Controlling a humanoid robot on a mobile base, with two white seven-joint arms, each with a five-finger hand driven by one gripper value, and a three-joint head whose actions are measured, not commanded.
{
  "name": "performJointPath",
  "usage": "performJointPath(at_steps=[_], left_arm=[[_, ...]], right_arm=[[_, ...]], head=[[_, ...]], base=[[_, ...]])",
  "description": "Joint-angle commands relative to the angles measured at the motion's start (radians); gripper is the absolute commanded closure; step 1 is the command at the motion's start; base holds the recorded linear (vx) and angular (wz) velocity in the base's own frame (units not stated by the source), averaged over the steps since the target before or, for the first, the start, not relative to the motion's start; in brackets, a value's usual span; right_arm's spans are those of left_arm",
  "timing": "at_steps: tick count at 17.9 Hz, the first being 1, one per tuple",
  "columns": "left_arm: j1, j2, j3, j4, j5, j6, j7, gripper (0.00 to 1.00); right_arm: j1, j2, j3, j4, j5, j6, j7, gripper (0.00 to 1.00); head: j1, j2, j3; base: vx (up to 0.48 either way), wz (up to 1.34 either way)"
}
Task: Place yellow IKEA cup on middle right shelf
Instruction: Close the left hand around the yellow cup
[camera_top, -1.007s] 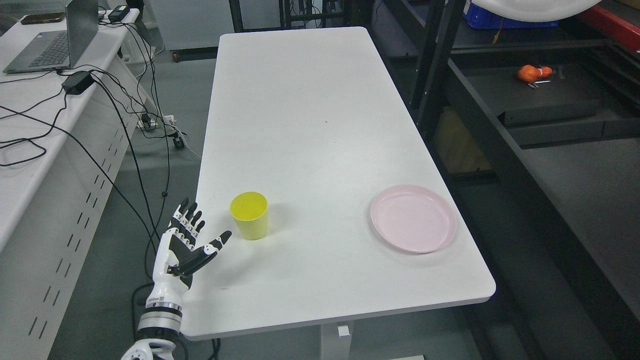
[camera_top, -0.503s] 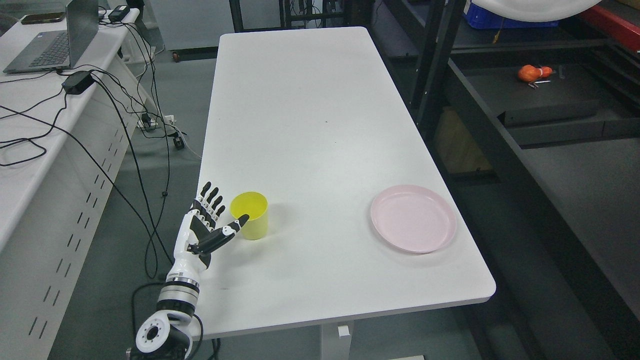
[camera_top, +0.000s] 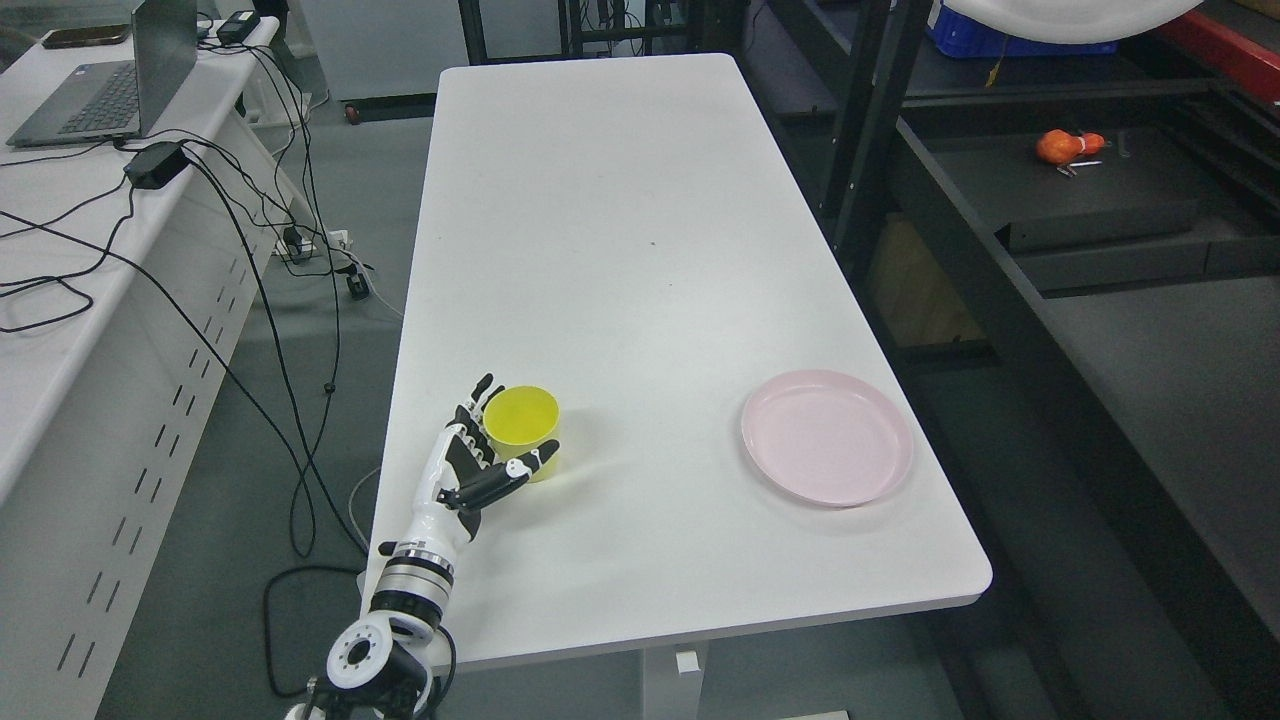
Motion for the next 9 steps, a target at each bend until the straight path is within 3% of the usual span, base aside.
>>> performJointPath(at_steps=[1,5,9], left_arm=[[-0.041,0.017,-0.032,0.123,0.009,-0.001,0.0,0.02],[-0.101,0.017,0.029,0.203,0.009,-0.003,0.0,0.11],[-0.102,0.017,0.063,0.206,0.012,-0.016,0.0,0.44]], right_arm=[[0.014,-0.017,0.017,0.0,-0.025,0.001,-0.001,0.01],[0.014,-0.017,0.017,0.0,-0.025,0.001,-0.001,0.01],[0.014,-0.017,0.017,0.0,-0.025,0.001,-0.001,0.01]], head=[[0.0,0.0,0.0],[0.0,0.0,0.0],[0.0,0.0,0.0]], base=[[0.0,0.0],[0.0,0.0],[0.0,0.0]])
